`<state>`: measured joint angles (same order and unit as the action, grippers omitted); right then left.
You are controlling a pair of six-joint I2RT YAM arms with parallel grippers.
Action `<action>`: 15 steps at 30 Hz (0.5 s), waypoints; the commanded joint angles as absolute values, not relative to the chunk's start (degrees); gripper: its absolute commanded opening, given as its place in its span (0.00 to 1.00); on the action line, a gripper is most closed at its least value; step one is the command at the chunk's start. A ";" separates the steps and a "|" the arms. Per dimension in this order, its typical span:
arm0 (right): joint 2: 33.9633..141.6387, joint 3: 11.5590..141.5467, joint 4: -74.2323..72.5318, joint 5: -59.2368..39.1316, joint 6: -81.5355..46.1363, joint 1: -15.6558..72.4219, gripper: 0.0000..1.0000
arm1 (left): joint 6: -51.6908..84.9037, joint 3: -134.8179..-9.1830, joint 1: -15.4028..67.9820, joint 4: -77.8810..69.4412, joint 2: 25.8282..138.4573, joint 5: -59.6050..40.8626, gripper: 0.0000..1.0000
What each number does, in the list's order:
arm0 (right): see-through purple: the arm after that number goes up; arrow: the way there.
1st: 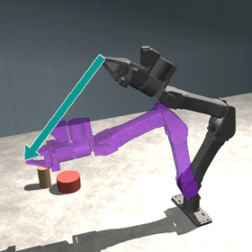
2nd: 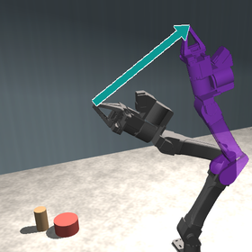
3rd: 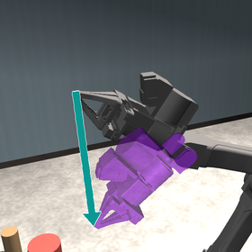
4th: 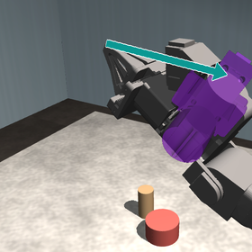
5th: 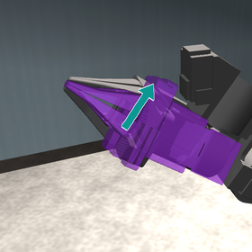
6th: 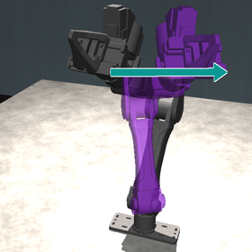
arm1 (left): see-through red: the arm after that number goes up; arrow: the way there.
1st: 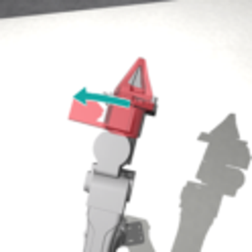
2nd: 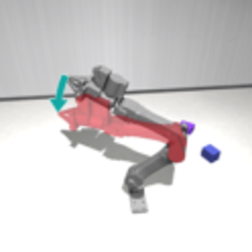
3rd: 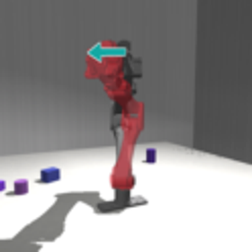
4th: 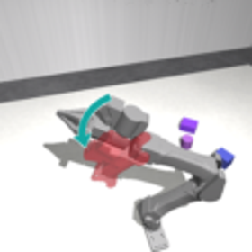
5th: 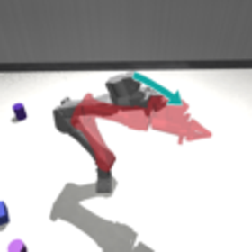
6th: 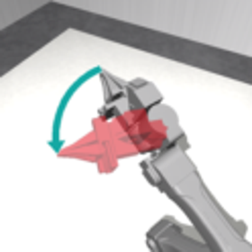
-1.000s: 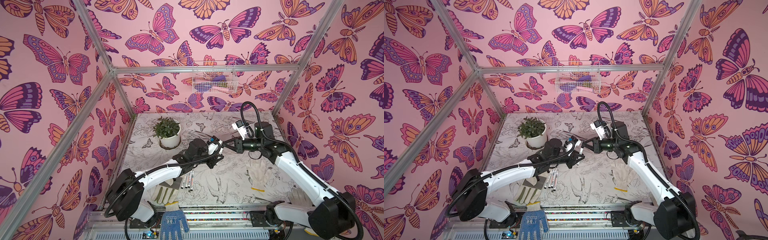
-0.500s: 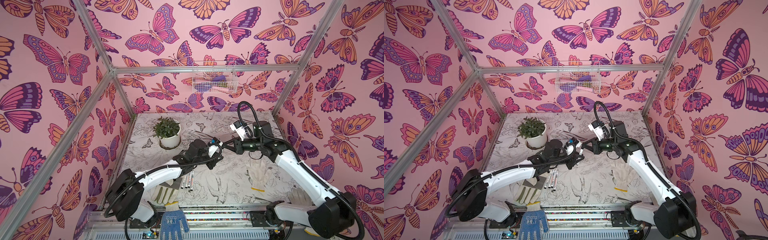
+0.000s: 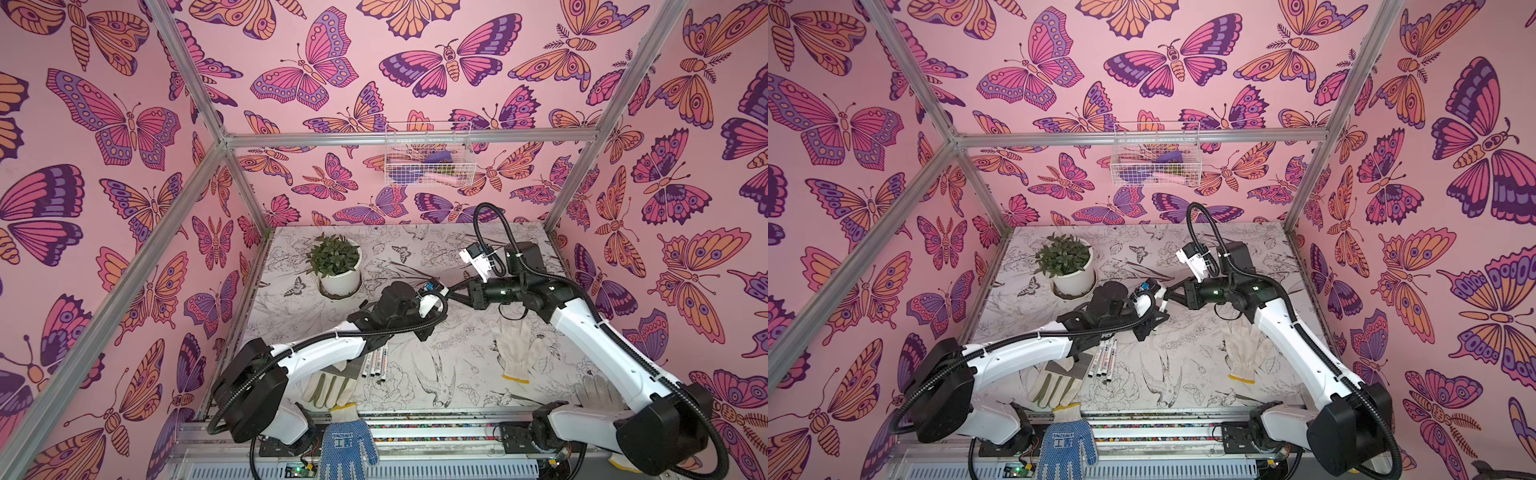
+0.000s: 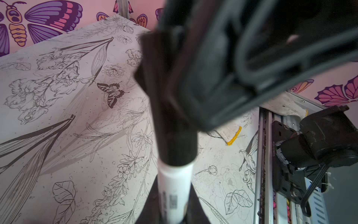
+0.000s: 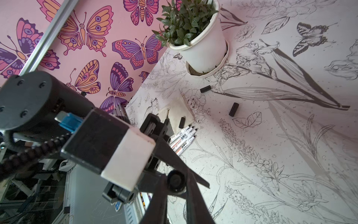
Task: Insert the pens into the pen caps
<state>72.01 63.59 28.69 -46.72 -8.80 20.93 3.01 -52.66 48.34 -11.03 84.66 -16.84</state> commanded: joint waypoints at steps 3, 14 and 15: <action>72.77 62.84 38.08 -53.03 -9.26 23.91 0.28 | 2.74 -53.79 47.72 -20.25 82.36 -12.79 0.00; 70.02 63.45 36.40 -49.72 -10.64 19.23 0.40 | 2.88 -52.14 47.81 -20.86 81.91 -11.43 0.00; 69.52 63.54 36.09 -49.45 -10.80 18.64 0.40 | 2.91 -52.04 47.81 -20.88 81.80 -11.47 0.00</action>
<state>71.94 63.22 35.16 -50.13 -10.92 20.49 3.03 -52.77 47.92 -18.52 83.29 -12.27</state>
